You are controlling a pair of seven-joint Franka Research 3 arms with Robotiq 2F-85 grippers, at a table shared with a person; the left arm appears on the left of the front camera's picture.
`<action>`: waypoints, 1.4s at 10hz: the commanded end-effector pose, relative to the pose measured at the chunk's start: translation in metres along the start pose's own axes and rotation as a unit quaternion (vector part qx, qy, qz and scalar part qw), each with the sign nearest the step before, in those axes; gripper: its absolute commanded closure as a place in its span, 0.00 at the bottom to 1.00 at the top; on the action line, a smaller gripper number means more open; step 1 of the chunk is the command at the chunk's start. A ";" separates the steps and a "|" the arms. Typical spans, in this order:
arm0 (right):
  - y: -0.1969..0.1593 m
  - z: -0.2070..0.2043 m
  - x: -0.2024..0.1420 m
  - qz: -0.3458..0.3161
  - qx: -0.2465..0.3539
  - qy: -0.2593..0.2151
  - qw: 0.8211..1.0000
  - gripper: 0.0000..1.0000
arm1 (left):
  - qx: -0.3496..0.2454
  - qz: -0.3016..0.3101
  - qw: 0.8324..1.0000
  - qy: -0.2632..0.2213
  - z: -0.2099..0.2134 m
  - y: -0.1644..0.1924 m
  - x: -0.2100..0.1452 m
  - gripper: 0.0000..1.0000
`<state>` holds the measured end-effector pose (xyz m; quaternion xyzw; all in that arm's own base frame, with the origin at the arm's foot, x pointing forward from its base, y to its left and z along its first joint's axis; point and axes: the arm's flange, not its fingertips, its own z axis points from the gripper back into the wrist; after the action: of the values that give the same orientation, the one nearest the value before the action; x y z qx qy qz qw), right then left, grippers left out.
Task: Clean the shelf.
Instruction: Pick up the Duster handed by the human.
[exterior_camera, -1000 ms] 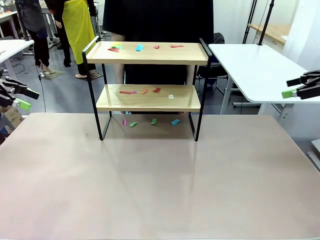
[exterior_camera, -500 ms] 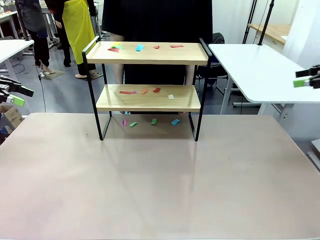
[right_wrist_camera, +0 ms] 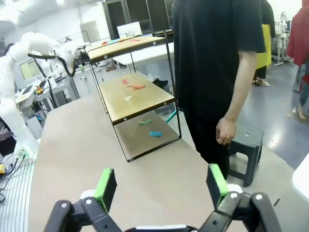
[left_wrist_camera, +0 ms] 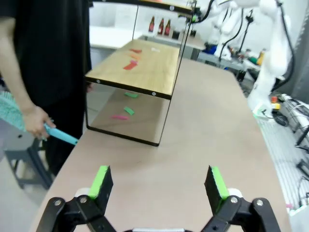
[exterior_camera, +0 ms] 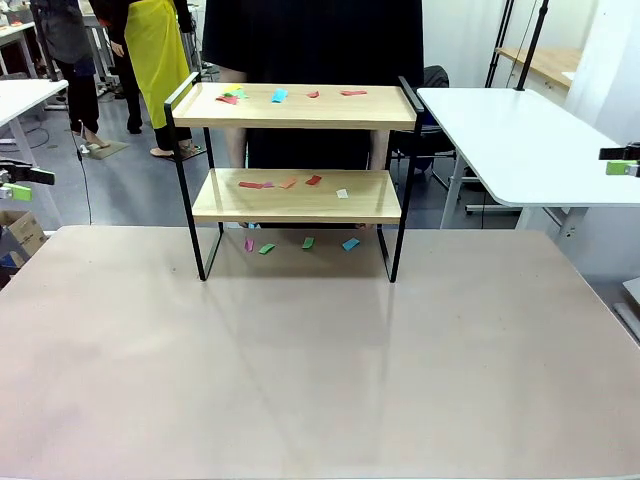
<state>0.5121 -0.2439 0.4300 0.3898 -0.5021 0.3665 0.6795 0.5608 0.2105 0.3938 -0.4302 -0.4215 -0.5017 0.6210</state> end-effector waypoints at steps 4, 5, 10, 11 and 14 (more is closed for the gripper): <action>-0.035 0.003 -0.019 0.038 0.003 -0.035 0.999 0.00 | -0.056 -0.047 0.996 -0.052 0.008 0.047 -0.031 0.00; -0.040 0.003 -0.025 0.041 0.006 -0.045 0.998 0.00 | -0.064 -0.052 0.995 -0.053 0.007 0.053 -0.037 0.00; -0.053 0.003 -0.037 0.035 0.013 -0.076 0.996 0.00 | -0.077 -0.049 0.994 -0.066 0.003 0.069 -0.054 0.00; -0.054 0.003 -0.038 0.032 0.014 -0.078 0.996 0.00 | -0.075 -0.048 0.994 -0.069 0.002 0.068 -0.055 0.00; -0.051 0.004 -0.035 0.033 0.021 -0.091 0.995 0.00 | -0.079 -0.070 0.991 -0.079 0.003 0.054 -0.042 0.00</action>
<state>0.5449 -0.2720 0.3832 0.4122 -0.5515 0.3643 0.6270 0.6153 0.2337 0.3356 -0.4856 -0.4436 -0.5309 0.5343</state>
